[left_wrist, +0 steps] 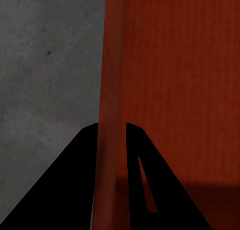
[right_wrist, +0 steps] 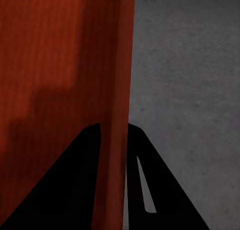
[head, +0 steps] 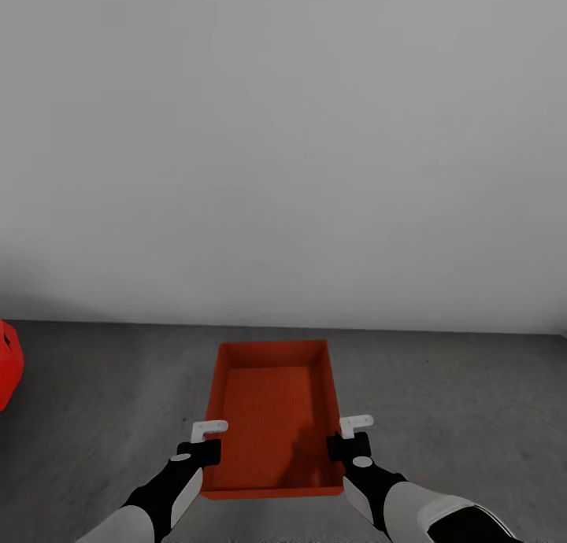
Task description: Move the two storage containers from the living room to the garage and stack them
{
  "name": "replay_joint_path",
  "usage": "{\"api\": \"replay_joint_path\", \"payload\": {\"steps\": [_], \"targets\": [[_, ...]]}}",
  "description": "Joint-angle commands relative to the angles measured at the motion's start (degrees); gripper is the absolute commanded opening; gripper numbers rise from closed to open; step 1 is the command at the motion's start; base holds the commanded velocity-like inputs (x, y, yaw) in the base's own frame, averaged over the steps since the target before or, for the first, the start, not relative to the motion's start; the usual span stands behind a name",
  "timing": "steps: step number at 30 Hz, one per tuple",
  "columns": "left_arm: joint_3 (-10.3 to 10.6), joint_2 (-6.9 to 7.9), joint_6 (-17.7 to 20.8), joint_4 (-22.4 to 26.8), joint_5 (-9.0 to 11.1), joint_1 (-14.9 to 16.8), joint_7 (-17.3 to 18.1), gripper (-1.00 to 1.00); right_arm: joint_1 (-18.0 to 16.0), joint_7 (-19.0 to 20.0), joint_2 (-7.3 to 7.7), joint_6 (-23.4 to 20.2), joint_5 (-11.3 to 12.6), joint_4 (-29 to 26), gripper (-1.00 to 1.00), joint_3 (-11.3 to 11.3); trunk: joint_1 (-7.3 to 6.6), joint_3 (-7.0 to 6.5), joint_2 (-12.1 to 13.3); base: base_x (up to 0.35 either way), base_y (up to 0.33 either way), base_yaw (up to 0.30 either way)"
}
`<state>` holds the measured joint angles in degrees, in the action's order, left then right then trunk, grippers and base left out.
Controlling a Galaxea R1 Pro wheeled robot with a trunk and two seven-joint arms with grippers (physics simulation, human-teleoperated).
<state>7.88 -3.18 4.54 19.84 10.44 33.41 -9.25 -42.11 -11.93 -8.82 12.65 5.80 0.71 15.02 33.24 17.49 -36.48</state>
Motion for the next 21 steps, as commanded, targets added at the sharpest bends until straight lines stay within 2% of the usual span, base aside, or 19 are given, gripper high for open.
{"api": "replay_joint_path", "payload": {"steps": [1, 21], "targets": [[-2.5, 0.02, -3.0, 0.3, 1.4, 0.1, -4.7, -1.00, 0.0, 0.4, -0.04, 0.0, -0.2, 0.1, -1.00, -1.9, 0.01, 0.17, -0.1, 0.000, 0.000, 0.000], [-2.4, 0.02, -3.0, 0.2, 1.4, 0.1, -4.7, -1.00, 0.0, 0.5, 0.03, -0.1, -0.2, 0.1, -1.00, -1.9, 0.01, 2.03, -0.1, 0.000, 0.000, 0.000]]}}
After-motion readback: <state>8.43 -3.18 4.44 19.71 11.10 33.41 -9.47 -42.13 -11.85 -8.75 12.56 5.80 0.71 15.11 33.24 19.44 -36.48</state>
